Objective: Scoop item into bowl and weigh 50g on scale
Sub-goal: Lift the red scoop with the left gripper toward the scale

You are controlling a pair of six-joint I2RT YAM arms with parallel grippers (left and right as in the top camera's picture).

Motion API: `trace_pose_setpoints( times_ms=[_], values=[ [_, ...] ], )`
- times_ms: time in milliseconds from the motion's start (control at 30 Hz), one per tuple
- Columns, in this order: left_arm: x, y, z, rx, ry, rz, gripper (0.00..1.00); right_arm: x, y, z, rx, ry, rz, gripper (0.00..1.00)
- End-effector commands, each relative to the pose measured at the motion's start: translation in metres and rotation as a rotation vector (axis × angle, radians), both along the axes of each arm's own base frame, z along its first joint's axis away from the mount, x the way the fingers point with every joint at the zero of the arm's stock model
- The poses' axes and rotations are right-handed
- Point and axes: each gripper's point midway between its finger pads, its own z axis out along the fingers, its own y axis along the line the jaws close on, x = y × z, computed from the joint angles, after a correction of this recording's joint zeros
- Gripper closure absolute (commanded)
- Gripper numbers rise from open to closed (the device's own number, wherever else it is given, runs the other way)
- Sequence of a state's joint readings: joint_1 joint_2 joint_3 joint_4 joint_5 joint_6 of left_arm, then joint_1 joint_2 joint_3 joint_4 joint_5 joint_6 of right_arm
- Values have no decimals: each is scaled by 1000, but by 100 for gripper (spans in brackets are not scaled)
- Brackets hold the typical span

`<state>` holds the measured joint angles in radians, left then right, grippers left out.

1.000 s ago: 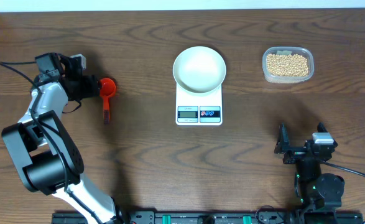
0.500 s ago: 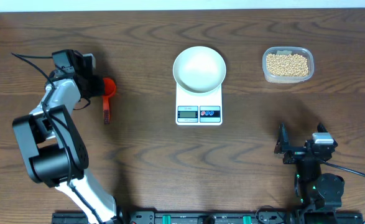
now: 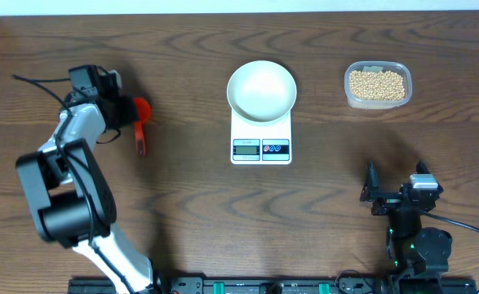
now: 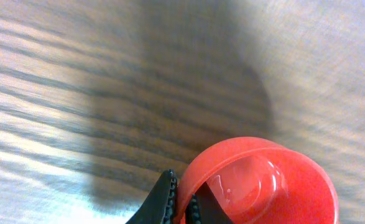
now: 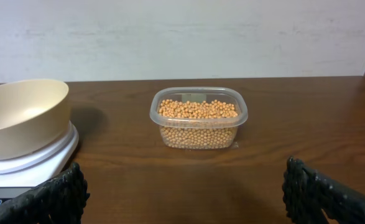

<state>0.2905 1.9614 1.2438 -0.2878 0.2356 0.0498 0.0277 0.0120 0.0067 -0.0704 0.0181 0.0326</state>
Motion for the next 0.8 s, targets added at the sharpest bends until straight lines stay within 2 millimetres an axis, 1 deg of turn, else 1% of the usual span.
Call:
trace_pose_setpoints(
  times_ms=[0, 33, 67, 133, 167, 233, 267, 300, 367, 433, 467, 533, 567, 633, 667, 733, 767],
  values=[
    [14, -1, 91, -134, -194, 228, 93, 0, 2, -1, -11, 1, 8, 1],
    [13, -6, 104, -179, -218, 251, 93, 0, 2, -1, -11, 1, 8, 1],
    [12, -16, 125, -260, -254, 271, 93, 0, 2, -1, -11, 1, 8, 1],
    [1, -41, 164, -434, -287, 278, 93, 0, 2, -1, -11, 1, 8, 1],
    [-5, -50, 175, -481, -285, 279, 93, 0, 2, -1, -11, 1, 8, 1],
    [-20, -63, 188, -564, -251, 330, 93, 0, 2, -1, -11, 1, 8, 1],
    [-29, -72, 192, -593, -223, 355, 93, 0, 2, -1, -11, 1, 8, 1],
    [-32, -77, 193, -598, -211, 352, 93, 0, 2, -1, -11, 1, 8, 1],
    [-42, -104, 189, -605, -151, 309, 93, 0, 1, 0, -12, -4, 7, 1],
    [-47, -133, 183, -611, -97, 254, 93, 0, -1, 3, -12, -15, -8, 1],
    [-50, -143, 181, -613, -77, 238, 93, 0, -1, 5, -12, -22, -9, 1],
    [-57, -172, 176, -611, -31, 173, 93, 0, -1, 6, -11, -27, -8, 1],
    [-59, -184, 176, -612, -20, 145, 93, 0, 0, 8, -4, -36, -2, 1],
    [-61, -200, 176, -618, -8, 116, 93, 0, 10, 15, 62, -59, 52, 1],
    [-62, -207, 176, -624, -2, 131, 93, 0, 17, 18, 103, -70, 93, 1],
    [-60, -215, 175, -628, 4, 202, 93, -2, 26, 25, 159, -90, 143, 1],
    [-59, -218, 174, -627, 2, 229, 93, -3, 30, 33, 173, -119, 171, 1]
  ],
)
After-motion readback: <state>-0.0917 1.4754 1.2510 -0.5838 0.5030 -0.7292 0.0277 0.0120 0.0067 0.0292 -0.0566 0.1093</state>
